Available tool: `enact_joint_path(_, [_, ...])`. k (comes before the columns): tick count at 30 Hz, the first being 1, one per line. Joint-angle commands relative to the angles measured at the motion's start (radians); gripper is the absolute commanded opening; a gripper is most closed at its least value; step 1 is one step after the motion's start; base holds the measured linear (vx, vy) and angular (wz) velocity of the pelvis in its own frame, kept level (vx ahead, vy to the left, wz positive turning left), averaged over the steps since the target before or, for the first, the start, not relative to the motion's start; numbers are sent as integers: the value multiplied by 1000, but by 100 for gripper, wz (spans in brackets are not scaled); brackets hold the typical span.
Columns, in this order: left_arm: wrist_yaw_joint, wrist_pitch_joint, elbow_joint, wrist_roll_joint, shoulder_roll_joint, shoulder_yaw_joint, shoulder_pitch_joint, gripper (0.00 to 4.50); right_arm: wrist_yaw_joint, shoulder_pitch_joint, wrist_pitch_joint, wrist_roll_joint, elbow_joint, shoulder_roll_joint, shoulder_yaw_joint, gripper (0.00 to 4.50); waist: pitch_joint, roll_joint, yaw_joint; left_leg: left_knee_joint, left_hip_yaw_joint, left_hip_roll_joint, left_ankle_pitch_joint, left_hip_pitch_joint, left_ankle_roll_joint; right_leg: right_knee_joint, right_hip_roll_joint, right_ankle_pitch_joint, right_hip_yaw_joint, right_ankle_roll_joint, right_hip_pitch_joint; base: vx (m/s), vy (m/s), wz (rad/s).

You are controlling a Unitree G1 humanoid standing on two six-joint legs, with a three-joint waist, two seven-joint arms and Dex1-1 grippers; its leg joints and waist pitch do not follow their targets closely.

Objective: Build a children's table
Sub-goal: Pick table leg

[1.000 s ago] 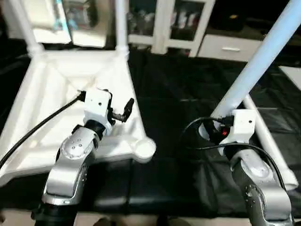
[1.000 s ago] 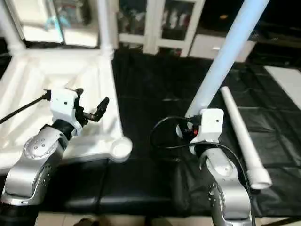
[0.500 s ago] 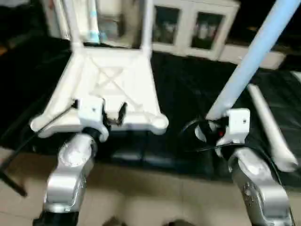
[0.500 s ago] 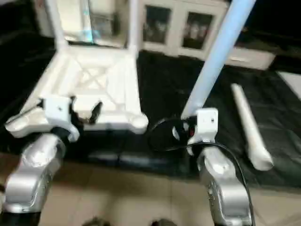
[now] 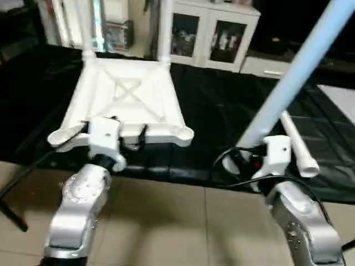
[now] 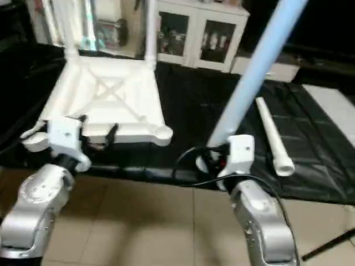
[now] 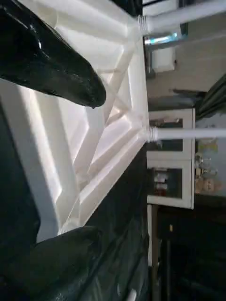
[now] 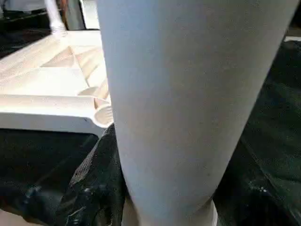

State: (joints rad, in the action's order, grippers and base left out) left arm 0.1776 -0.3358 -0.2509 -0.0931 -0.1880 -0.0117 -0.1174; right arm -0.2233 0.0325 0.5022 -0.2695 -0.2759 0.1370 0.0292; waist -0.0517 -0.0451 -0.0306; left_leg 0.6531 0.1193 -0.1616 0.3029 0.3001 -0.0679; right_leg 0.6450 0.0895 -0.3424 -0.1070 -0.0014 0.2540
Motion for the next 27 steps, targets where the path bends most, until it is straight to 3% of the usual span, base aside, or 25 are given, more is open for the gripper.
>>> enact_joint_path(1, [-3,2,-11,0,14,25,-10,450,4,3,5,-6,-12,15,28,193,33,15,22,-169,-61,-62,453,-9,51,-97,44,-90,35,-47,2,63,43,-17])
enact_joint_path(2, [-2,3,-19,4,13,28,4,450,0,1,-1,-11,-11,15,30,193,37,9,5,-147,-35,-44,381,20,57,-126,63,-137,51,-55,-26,71,23,-13])
enact_joint_path(3, [-2,3,-19,4,13,28,4,450,0,1,-1,-11,-11,15,30,193,45,4,-14,-115,1,-23,219,51,64,-159,86,-243,74,-73,-62,115,10,-3])
enact_joint_path(4, [-2,2,-26,11,11,31,16,450,-8,-2,-7,-15,-10,19,26,193,61,4,-28,-96,8,-23,62,63,84,-169,91,-233,77,-84,-85,115,10,-3])
enact_joint_path(6, [-2,1,-30,15,11,33,23,450,-16,-6,-12,-18,-10,22,22,193,80,9,-24,-108,0,-15,-112,39,147,-135,33,-17,46,-74,-73,111,20,1])
enact_joint_path(7, [-3,1,-31,17,10,34,27,450,-21,-9,-15,-19,-12,24,18,193,92,21,-4,-112,-44,-25,-247,-37,243,-81,-16,137,17,-42,-20,223,34,9])
enact_joint_path(8, [-3,0,-31,18,8,34,27,450,-26,-11,-16,-16,-14,27,11,193,93,24,19,-111,-86,-50,-300,-98,333,-43,-26,132,7,-21,45,257,-2,6])
enact_joint_path(9, [-3,0,-32,18,8,34,27,450,-28,-12,-15,-16,-14,27,10,193,112,28,41,-97,-180,-117,-467,-208,544,37,-14,-24,11,62,172,338,-76,-17])
enact_joint_path(10, [0,1,-33,20,3,35,27,450,-38,-13,-11,-13,-15,30,1,193,109,17,50,-99,-219,-142,-709,-199,654,81,19,-73,40,118,221,190,-94,-24])
enact_joint_path(11, [1,0,-36,21,1,36,28,450,-41,-13,-11,-12,-16,30,-3,193,100,1,39,-105,-192,-83,-711,-146,608,65,29,31,68,101,221,127,-146,-50])
enact_joint_path(12, [2,0,-37,22,0,35,28,450,-43,-13,-11,-11,-16,30,-5,193,99,-21,38,-89,-160,-23,-620,-120,518,9,38,124,94,57,199,6,-120,-31])
enact_joint_path(13, [3,-1,-37,23,0,35,28,450,-44,-13,-12,-10,-15,30,-5,193,99,-97,8,-29,-52,115,-273,8,349,-66,49,197,173,83,32,6,-120,-31])
enact_joint_path(14, [3,-1,-38,22,0,35,28,450,-46,-12,-11,-13,-15,29,-6,193,85,-88,-35,40,-29,133,-33,63,281,-119,141,181,252,-4,-26,0,0,0])
enact_joint_path(15, [2,-3,-41,22,0,34,29,450,-48,-10,-11,-16,-14,26,-6,193,76,-83,-34,100,-54,77,31,93,156,-121,182,228,259,-173,-45,157,1,8])
enact_joint_path(16, [3,-3,-42,21,0,34,29,450,-48,-9,-11,-17,-14,26,-6,193,69,-77,-35,107,-56,69,5,106,100,-113,170,270,238,-223,-47,157,1,8])
enact_joint_path(17, [4,-4,-43,20,-1,35,29,450,-47,-8,-14,-19,-12,24,-6,193,55,-52,-38,75,-58,30,-85,109,20,-132,156,263,178,-329,-36,144,1,-8])
enact_joint_path(18, [5,-5,-44,21,-2,36,30,450,-45,-7,-15,-19,-10,23,-6,193,46,-36,-41,36,-56,12,-107,90,23,-150,139,173,149,-346,-8,129,36,4])
enact_joint_path(19, [5,-5,-45,21,-3,36,30,450,-43,-6,-16,-20,-8,22,-6,193,46,8,-35,-61,-53,-22,-127,75,66,-153,82,-53,89,-308,-23,129,36,4])
enact_joint_path(20, [8,-5,-45,20,-4,36,30,450,-43,-4,-17,-19,-5,22,-6,193,46,39,-30,-112,-54,-31,-62,44,72,-144,31,-120,45,-245,-23,139,120,-3])
enact_joint_path(21, [8,-5,-45,20,-5,36,30,450,-43,-4,-17,-19,-4,22,-7,193,51,68,16,-167,-137,-88,215,-8,104,12,-58,-132,6,-136,48,156,129,-1])
enact_joint_path(22, [7,-5,-45,20,-6,36,30,450,-43,-4,-17,-17,-4,22,-8,193,77,54,16,-142,-183,-112,207,-88,222,63,-41,-84,24,-48,121,156,129,-1])
enact_joint_path(23, [7,-5,-45,21,-6,35,30,450,-43,-4,-18,-16,-4,22,-8,193,74,54,13,-125,-174,-105,91,-83,308,85,-34,-35,27,20,151,145,69,11])
enact_joint_path(24, [7,-6,-46,20,-8,34,31,450,-45,-7,-18,-15,-5,22,-8,193,67,52,8,-126,-159,-102,53,-74,336,88,-30,-15,30,39,159,114,53,5])
enact_joint_path(26, [7,-8,-47,17,-10,34,30,450,-47,-8,-18,-15,-6,21,-6,193,65,26,14,-142,-130,-98,-14,-61,402,84,-18,69,39,60,177,104,31,3])
enact_joint_path(27, [8,-8,-46,17,-10,34,29,450,-47,-8,-18,-15,-6,21,-6,193,54,-1,13,-149,-91,-77,23,-36,392,26,6,134,63,21,166,76,-51,-1])
